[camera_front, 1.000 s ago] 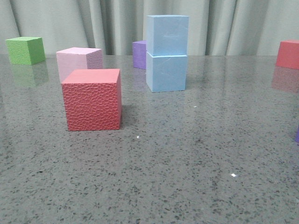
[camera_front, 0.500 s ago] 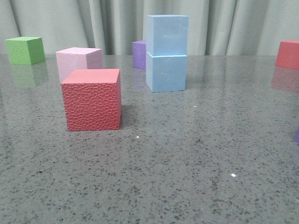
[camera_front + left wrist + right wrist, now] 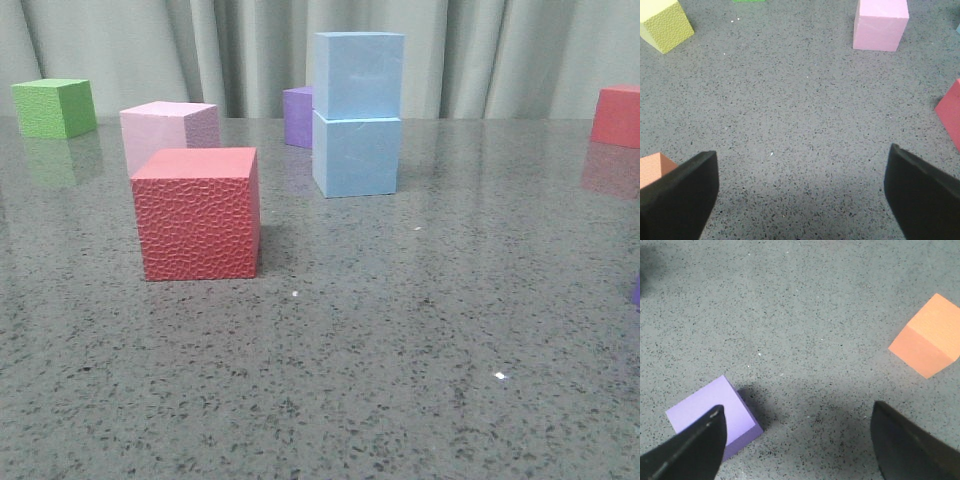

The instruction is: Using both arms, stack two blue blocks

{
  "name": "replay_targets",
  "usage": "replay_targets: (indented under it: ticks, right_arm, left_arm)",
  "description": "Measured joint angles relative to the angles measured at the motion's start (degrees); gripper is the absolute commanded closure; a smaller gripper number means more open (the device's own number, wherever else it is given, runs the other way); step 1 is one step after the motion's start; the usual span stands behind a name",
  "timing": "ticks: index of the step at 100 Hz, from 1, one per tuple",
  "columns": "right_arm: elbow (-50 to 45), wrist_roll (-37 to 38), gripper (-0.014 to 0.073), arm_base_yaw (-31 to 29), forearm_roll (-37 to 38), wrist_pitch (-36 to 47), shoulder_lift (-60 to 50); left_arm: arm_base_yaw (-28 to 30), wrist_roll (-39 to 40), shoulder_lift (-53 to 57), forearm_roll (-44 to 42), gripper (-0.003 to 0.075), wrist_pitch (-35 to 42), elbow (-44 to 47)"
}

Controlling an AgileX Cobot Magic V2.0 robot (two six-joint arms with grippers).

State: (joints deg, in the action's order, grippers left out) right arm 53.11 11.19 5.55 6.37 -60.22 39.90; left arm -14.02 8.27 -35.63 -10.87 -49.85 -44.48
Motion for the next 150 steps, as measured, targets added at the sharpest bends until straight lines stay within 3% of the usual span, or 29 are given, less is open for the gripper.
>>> replay_targets:
  ticks: [12,36,50,54,150]
  right_arm:
    - [0.0,0.0,0.0132,0.0,0.0,0.0,0.0]
    - [0.0,0.0,0.0545,0.0,0.0,0.0,0.0]
    - [0.0,0.0,0.0715,0.0,0.0,0.0,0.0]
    - [0.0,0.0,0.0713,0.0,0.0,0.0,0.0]
    - [0.0,0.0,0.0716,0.0,0.0,0.0,0.0]
  left_arm:
    - [0.0,0.0,0.0,0.0,0.0158,0.1,0.0]
    - [0.0,0.0,0.0,0.0,0.0513,1.2,0.0]
    - [0.0,0.0,0.0,0.0,0.0695,1.3,0.0]
    - [0.0,0.0,0.0,0.0,0.0736,1.3,0.0]
    - [0.0,0.0,0.0,0.0,0.0739,1.3,0.0]
